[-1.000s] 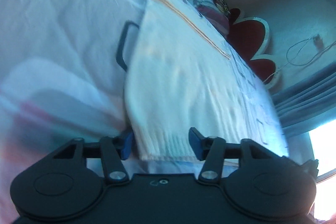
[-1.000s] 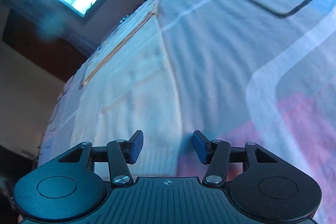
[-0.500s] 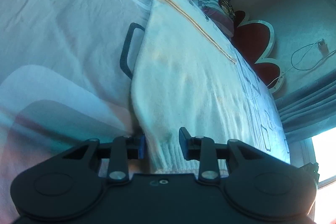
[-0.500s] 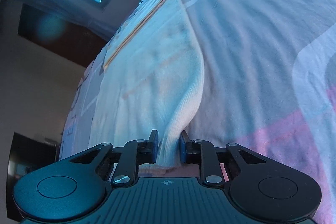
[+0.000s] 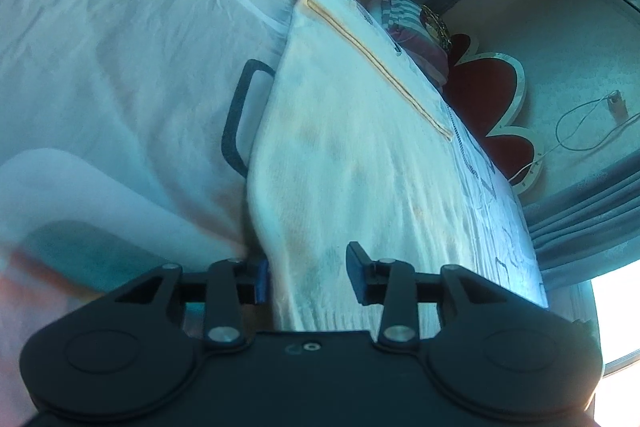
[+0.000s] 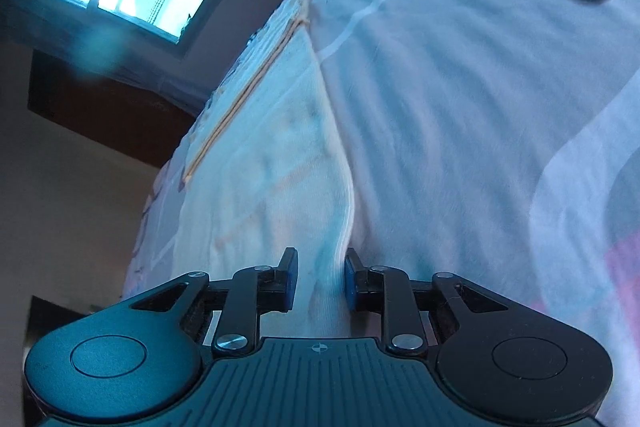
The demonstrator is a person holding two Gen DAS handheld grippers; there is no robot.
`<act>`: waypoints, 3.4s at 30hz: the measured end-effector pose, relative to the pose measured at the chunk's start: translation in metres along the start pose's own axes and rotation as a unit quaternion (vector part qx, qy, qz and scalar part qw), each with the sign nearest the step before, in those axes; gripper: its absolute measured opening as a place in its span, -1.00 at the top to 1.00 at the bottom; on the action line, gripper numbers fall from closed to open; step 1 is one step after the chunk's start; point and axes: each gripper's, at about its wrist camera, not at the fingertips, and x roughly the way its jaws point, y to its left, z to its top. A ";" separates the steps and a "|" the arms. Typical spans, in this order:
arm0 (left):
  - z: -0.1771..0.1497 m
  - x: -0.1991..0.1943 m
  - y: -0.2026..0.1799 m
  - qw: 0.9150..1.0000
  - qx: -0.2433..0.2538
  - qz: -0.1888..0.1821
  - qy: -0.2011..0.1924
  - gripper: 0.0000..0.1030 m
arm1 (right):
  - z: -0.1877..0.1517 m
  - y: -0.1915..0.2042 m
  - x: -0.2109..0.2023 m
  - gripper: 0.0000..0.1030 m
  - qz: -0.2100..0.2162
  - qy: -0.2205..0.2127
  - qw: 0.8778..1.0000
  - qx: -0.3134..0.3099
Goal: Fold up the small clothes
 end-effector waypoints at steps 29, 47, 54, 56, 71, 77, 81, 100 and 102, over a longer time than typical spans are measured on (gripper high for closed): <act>-0.003 -0.046 -0.027 0.993 0.056 0.030 -0.095 0.96 | -0.014 0.053 -0.028 0.93 0.010 -0.038 0.992 -0.124; 0.234 0.029 -0.163 0.978 0.113 0.049 -0.169 0.96 | 0.227 0.201 0.058 0.93 -0.003 -0.107 0.980 -0.170; 0.280 0.140 -0.129 0.984 0.105 0.103 -0.102 0.96 | 0.293 0.143 0.158 0.93 -0.033 -0.060 0.987 -0.148; 0.291 0.163 -0.119 0.985 0.101 0.110 -0.090 0.96 | 0.300 0.123 0.180 0.93 -0.038 -0.050 0.989 -0.136; 0.321 0.207 -0.066 0.983 0.063 0.077 -0.157 -0.44 | 0.336 0.074 0.239 -0.53 -0.024 -0.095 0.984 -0.146; 0.318 0.220 -0.080 0.975 0.163 0.122 -0.088 0.00 | 0.326 0.084 0.233 -0.07 -0.039 -0.078 0.975 -0.204; 0.311 0.232 -0.087 0.964 0.208 0.153 -0.064 0.06 | 0.314 0.091 0.250 -0.05 -0.083 -0.053 0.965 -0.244; 0.299 0.230 -0.079 0.958 0.219 0.153 -0.109 0.34 | 0.296 0.084 0.264 0.84 -0.153 -0.097 0.940 -0.289; 0.300 0.227 -0.077 0.957 0.219 0.152 -0.114 0.12 | 0.296 0.087 0.259 0.56 -0.144 -0.103 0.939 -0.295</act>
